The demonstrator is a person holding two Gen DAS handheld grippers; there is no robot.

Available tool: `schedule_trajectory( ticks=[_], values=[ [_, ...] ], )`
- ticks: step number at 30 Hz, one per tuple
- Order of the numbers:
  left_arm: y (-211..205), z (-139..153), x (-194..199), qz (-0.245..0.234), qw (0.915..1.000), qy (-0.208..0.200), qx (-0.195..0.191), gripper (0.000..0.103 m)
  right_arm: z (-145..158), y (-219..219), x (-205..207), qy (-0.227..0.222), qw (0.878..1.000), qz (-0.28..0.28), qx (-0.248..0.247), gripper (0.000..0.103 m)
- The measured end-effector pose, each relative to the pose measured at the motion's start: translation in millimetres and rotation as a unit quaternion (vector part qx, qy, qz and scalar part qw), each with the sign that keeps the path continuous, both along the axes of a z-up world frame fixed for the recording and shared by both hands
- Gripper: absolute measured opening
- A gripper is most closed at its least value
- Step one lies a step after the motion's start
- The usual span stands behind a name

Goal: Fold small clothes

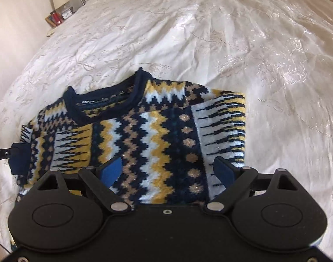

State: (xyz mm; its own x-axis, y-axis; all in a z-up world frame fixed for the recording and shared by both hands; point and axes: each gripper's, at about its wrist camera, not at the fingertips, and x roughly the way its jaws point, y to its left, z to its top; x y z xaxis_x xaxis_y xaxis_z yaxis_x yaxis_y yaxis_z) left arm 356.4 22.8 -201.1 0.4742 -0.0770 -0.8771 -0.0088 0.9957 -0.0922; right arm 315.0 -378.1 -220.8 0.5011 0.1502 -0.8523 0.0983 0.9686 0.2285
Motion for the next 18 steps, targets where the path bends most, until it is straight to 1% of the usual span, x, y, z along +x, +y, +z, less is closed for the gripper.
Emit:
schedule_trajectory(
  ticks=[2, 5, 7, 9, 11, 14, 16, 17, 18],
  values=[
    [7.3, -3.8, 0.9, 0.015, 0.9997, 0.001, 0.020, 0.024, -9.6, -6.5, 1.3, 0.019, 1.000, -0.004, -0.018, 0.091],
    [16.0, -9.4, 1.7, 0.022, 0.9983, 0.008, 0.054, 0.026, -21.3, -17.1, -0.5, 0.046, 0.998, -0.020, -0.039, 0.092],
    [23.4, -11.2, 0.5, 0.029, 0.9976, 0.014, 0.062, 0.026, -27.4, -27.4, -4.6, 0.061, 0.997, -0.041, -0.033, 0.096],
    [30.3, -9.2, -3.4, 0.036, 0.9977, 0.019, 0.054, 0.026, -26.9, -35.2, -12.5, 0.062, 0.996, -0.062, -0.020, 0.096],
    [34.1, -4.4, -10.6, 0.039, 0.9983, 0.017, 0.039, 0.026, -22.8, -37.8, -21.0, 0.059, 0.996, -0.069, -0.017, 0.096],
    [35.1, 3.5, -25.1, 0.027, 0.9995, 0.013, 0.008, 0.028, -14.6, -39.2, -37.2, 0.052, 0.996, -0.074, -0.011, 0.096],
    [30.6, 8.1, -36.0, 0.013, 0.9997, 0.012, -0.019, 0.035, -7.8, -38.8, -50.2, 0.046, 0.996, -0.075, -0.005, 0.099],
    [28.2, 10.2, -42.8, 0.006, 0.9995, 0.012, -0.028, 0.037, -5.2, -38.6, -56.7, 0.045, 0.996, -0.075, -0.001, 0.100],
    [25.5, 12.4, -50.3, 0.000, 0.9994, 0.010, -0.032, 0.042, -2.6, -37.5, -63.9, 0.043, 0.996, -0.076, 0.003, 0.100]
  ],
)
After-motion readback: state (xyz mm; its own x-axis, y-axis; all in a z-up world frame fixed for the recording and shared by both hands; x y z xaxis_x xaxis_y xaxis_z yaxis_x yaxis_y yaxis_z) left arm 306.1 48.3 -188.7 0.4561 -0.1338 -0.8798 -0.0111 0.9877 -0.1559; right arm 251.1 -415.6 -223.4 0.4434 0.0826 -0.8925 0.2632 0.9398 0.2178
